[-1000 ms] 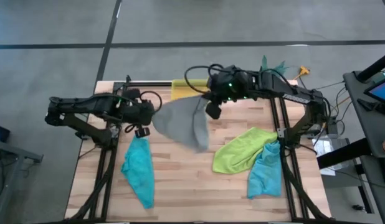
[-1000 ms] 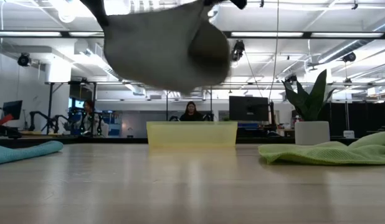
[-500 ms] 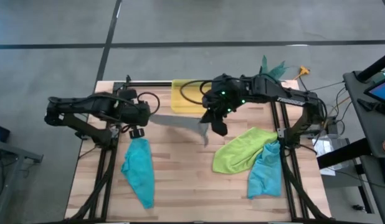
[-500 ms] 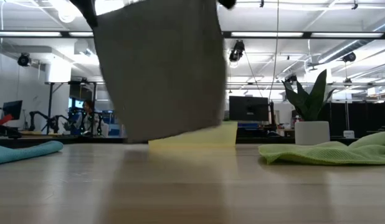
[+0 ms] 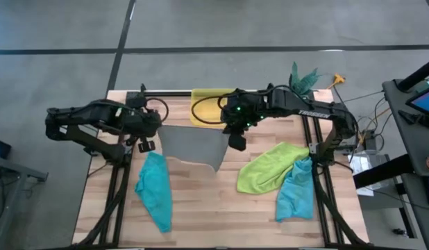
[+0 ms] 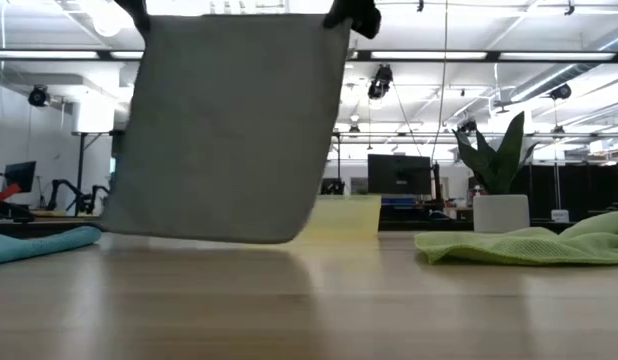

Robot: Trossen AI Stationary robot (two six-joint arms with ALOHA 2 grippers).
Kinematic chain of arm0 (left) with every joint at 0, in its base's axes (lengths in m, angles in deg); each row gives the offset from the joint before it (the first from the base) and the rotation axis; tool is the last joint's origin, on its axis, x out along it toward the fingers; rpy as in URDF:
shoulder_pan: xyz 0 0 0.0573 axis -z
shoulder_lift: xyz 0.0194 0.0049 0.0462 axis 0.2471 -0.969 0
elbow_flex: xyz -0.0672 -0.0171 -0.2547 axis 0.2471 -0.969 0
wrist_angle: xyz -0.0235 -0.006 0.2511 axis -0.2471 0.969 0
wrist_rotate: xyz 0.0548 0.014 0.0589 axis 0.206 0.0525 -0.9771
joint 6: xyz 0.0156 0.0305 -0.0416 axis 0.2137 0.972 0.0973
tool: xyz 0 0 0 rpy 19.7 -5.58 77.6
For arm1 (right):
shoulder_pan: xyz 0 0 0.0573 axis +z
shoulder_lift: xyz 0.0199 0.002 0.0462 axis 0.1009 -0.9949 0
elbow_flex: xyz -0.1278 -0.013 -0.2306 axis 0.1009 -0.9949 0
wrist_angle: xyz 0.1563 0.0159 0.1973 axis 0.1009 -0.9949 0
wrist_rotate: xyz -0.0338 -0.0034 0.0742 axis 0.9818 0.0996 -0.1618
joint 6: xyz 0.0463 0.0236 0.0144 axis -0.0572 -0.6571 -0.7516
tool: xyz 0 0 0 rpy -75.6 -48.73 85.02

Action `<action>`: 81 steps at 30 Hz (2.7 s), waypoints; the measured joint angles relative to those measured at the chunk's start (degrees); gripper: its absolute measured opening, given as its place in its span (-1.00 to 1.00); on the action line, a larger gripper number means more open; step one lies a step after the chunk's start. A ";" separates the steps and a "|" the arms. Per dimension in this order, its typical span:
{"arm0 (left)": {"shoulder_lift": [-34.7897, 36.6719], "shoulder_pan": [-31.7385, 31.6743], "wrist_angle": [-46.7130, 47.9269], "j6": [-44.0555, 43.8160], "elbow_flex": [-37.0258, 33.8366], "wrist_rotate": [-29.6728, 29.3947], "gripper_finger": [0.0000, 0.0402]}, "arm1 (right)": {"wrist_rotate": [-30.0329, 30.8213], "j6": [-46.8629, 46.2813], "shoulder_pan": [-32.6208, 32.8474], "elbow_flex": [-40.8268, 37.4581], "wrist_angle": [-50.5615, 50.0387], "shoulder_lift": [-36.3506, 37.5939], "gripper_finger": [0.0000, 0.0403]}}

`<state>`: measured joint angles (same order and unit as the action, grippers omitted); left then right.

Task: Fold microfiber towels
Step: Fold the gray microfiber cloth

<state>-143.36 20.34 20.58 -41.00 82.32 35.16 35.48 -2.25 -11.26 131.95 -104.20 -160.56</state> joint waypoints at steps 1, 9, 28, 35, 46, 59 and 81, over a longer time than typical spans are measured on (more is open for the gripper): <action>-0.40 -0.06 -0.01 1.28 -0.22 -0.42 -1.00 | 2.36 0.31 -0.16 0.01 -0.02 0.00 -0.96; -4.33 -1.72 -0.28 3.14 -0.07 -5.47 -1.00 | 19.52 3.52 -1.53 1.25 0.08 0.42 -0.96; -4.73 8.80 -14.73 -12.06 -17.13 19.95 -1.00 | -6.85 -8.74 11.20 -14.16 4.68 1.33 -0.96; -3.52 13.69 -12.91 -14.86 -18.04 21.52 -1.00 | -7.08 -11.03 15.48 -16.68 10.16 1.29 -0.96; 2.97 13.64 -16.10 -14.91 0.22 32.96 -1.00 | -12.76 -11.41 13.00 -1.94 6.80 6.63 -0.96; 3.29 13.44 -11.65 -10.29 2.48 5.25 -1.00 | 14.76 -9.11 9.31 0.75 -2.51 6.56 -0.96; -0.69 22.39 -18.15 -13.17 -0.17 22.71 -1.00 | -3.04 -23.01 21.13 -8.99 8.48 6.60 -0.96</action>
<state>-144.05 42.73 2.43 -54.17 82.15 57.87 32.44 -25.26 9.87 122.96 -95.72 -153.96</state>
